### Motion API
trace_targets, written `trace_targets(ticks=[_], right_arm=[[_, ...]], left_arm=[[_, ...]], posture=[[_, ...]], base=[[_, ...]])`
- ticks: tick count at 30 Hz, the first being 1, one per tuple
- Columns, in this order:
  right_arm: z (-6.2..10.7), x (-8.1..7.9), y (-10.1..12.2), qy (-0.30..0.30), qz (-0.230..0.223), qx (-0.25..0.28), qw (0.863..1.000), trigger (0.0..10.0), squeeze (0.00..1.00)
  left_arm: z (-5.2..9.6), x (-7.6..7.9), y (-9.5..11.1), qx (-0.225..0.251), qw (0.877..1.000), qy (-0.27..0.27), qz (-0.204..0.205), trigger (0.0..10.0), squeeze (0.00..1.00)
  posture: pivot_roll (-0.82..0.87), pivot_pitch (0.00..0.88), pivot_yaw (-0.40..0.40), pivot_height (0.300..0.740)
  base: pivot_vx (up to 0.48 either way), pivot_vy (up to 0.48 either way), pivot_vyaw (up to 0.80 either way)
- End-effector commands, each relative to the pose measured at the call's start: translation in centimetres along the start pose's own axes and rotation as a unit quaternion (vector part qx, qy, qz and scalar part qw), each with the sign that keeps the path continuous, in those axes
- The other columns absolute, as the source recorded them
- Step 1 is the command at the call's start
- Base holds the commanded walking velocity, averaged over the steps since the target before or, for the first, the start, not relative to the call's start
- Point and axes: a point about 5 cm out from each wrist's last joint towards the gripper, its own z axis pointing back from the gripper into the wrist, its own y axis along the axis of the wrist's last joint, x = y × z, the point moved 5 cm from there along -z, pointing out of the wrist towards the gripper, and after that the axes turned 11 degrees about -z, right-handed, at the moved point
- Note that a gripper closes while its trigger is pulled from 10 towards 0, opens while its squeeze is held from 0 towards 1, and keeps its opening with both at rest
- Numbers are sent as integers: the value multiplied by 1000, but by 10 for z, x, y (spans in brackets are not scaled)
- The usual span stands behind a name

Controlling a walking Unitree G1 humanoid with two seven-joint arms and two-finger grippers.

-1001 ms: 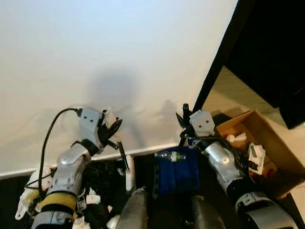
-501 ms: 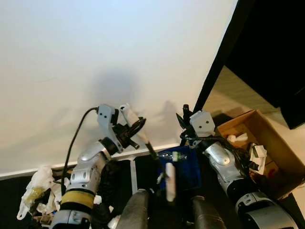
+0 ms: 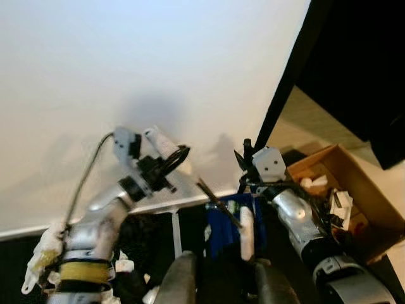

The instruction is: Sweep floor

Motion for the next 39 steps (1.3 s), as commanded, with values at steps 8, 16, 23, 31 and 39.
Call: trace_targets(ticks=[8,16,23,31,39], right_arm=[[3,-3,-2,-1,0,3,1000,10000,0],[1,-4,-1,1,0,3,1000,10000,0],[3,-1,0,-1,2,6,1000,10000,0],[5,0,-1,-5,2,6,1000,10000,0],[5,1,0,-9,1,8,1000,10000,0]], left_arm=[[37,-16,0,-52,997,30,-44,10000,0],[38,-23,-19,-63,993,71,-62,10000,0],[24,-41,-65,-77,977,193,-50,10000,0],[9,-31,-77,-62,975,214,23,10000,0],[-15,-8,-70,-3,976,195,98,10000,0]], posture=[[256,262,39,740],[248,263,37,740],[215,277,36,740],[215,287,41,740],[210,294,49,740]], base=[[0,0,0],[0,0,0],[0,0,0],[0,0,0],[0,0,0]])
